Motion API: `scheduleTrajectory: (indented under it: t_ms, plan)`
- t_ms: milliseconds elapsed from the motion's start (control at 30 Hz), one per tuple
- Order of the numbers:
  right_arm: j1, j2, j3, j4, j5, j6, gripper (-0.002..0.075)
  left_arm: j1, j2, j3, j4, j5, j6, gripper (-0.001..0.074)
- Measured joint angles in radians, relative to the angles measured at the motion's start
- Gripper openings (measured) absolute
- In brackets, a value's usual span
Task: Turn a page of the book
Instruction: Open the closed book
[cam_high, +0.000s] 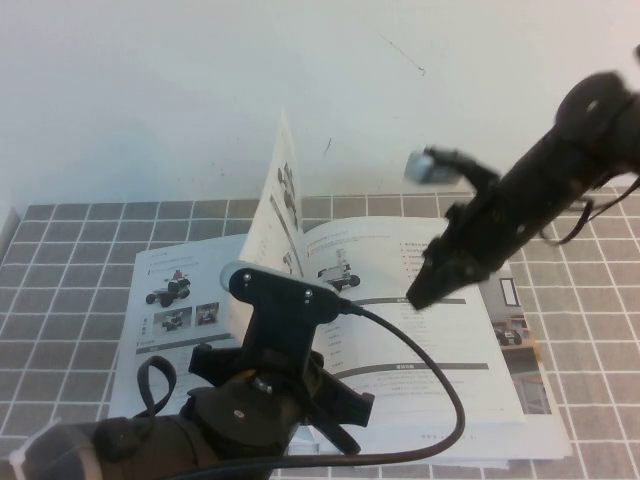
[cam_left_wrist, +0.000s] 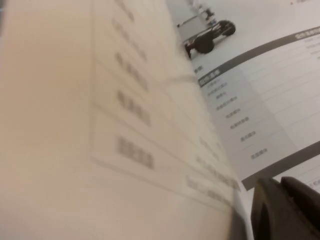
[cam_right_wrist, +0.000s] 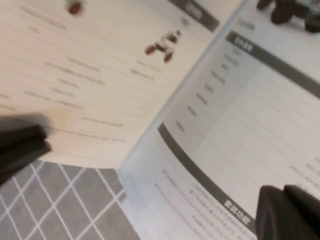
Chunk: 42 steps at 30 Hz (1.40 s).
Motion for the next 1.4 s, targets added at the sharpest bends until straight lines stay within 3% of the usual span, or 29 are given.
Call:
scheduleTrajectory:
  t_ms: [233, 500, 800, 1067, 1200, 1300, 1400]
  plan:
    - [0.063, 0.145, 0.02, -0.069, -0.031, 0.003, 0.0, 0.0, 0.0, 0.066, -0.005, 0.005, -0.106, -0.0004]
    - [0.065, 0.151, 0.019, -0.101, -0.029, 0.034, -0.0001, 0.0, 0.0, 0.191, -0.005, 0.054, -0.294, -0.0004]
    - [0.065, 0.138, 0.016, -0.153, -0.019, 0.1, -0.0001, 0.0, -0.012, 0.209, -0.005, 0.101, -0.342, -0.0004]
    - [0.065, 0.048, 0.015, -0.153, -0.034, 0.072, -0.0001, 0.0, -0.192, 0.109, -0.003, 0.359, -0.241, -0.0004]
    - [0.065, 0.022, -0.005, -0.157, -0.059, 0.067, -0.0001, 0.0, -0.223, 0.037, 0.001, 0.256, -0.155, -0.0004]
    - [0.065, 0.022, -0.005, -0.182, -0.093, 0.079, -0.0001, 0.054, -0.203, -0.002, 0.001, 0.198, -0.082, -0.0004]
    - [0.065, 0.035, -0.005, -0.226, -0.12, 0.117, -0.0001, 0.167, -0.141, -0.027, 0.001, 0.304, -0.04, -0.0004]
